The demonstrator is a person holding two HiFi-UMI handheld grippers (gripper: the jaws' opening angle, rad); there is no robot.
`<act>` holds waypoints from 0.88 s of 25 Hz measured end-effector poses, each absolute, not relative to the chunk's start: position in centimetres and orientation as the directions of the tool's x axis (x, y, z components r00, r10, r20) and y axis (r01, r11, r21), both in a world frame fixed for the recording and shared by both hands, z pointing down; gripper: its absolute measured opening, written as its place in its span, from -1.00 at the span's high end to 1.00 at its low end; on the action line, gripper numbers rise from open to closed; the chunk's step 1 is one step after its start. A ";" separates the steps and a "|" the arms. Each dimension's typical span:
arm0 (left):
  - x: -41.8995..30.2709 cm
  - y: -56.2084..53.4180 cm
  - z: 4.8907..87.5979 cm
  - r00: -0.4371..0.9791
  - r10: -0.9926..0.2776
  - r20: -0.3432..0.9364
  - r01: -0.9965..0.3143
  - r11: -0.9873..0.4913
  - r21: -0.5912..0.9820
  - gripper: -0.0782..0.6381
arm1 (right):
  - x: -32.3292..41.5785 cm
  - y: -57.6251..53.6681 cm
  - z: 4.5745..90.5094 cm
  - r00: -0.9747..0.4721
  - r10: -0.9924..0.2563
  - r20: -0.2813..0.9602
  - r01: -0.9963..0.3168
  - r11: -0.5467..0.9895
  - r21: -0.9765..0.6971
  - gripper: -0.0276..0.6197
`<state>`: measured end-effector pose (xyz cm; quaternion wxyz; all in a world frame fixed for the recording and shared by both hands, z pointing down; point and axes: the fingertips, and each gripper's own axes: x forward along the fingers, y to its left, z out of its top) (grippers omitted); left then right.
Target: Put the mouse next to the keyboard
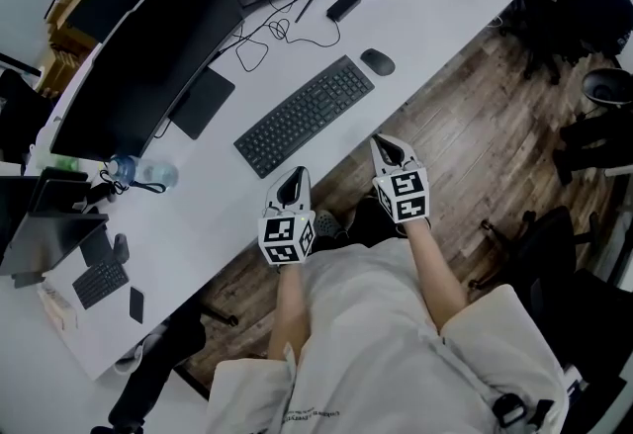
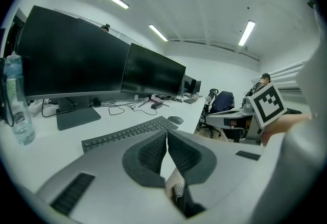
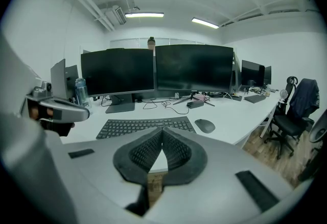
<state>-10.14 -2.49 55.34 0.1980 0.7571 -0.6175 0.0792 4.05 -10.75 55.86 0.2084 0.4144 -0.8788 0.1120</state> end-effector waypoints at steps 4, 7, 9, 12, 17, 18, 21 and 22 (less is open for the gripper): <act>-10.2 -2.5 55.3 0.225 -0.904 0.363 -0.966 -0.159 0.202 0.71 | 4.0 -10.8 55.8 -0.570 -0.682 0.459 -0.775 0.632 -0.024 0.91; -10.2 -2.5 55.2 0.228 -0.904 0.362 -0.966 -0.162 0.203 0.71 | 4.0 -10.7 55.9 -0.567 -0.682 0.462 -0.776 0.630 -0.023 0.91; -10.2 -2.5 55.3 0.229 -0.903 0.363 -0.966 -0.165 0.200 0.71 | 4.0 -10.7 56.2 -0.558 -0.683 0.472 -0.780 0.625 -0.018 0.91; -10.4 -2.4 55.6 0.221 -0.901 0.374 -0.969 -0.162 0.184 0.71 | 4.1 -10.7 56.4 -0.548 -0.684 0.482 -0.786 0.618 -0.017 0.91; -10.9 -2.4 55.5 0.211 -0.903 0.374 -0.971 -0.151 0.182 0.71 | 4.1 -10.8 56.4 -0.551 -0.679 0.485 -0.785 0.618 -0.027 0.91; -11.0 -2.4 55.4 0.210 -0.904 0.373 -0.972 -0.150 0.183 0.71 | 4.0 -10.8 56.4 -0.551 -0.679 0.485 -0.786 0.618 -0.027 0.91; -11.2 -2.6 55.0 0.201 -0.910 0.363 -0.974 -0.145 0.175 0.71 | 4.0 -10.8 56.2 -0.552 -0.679 0.485 -0.785 0.619 -0.027 0.91; -11.2 -2.6 54.9 0.199 -0.911 0.361 -0.975 -0.145 0.171 0.71 | 4.0 -10.8 56.2 -0.553 -0.678 0.484 -0.784 0.620 -0.028 0.91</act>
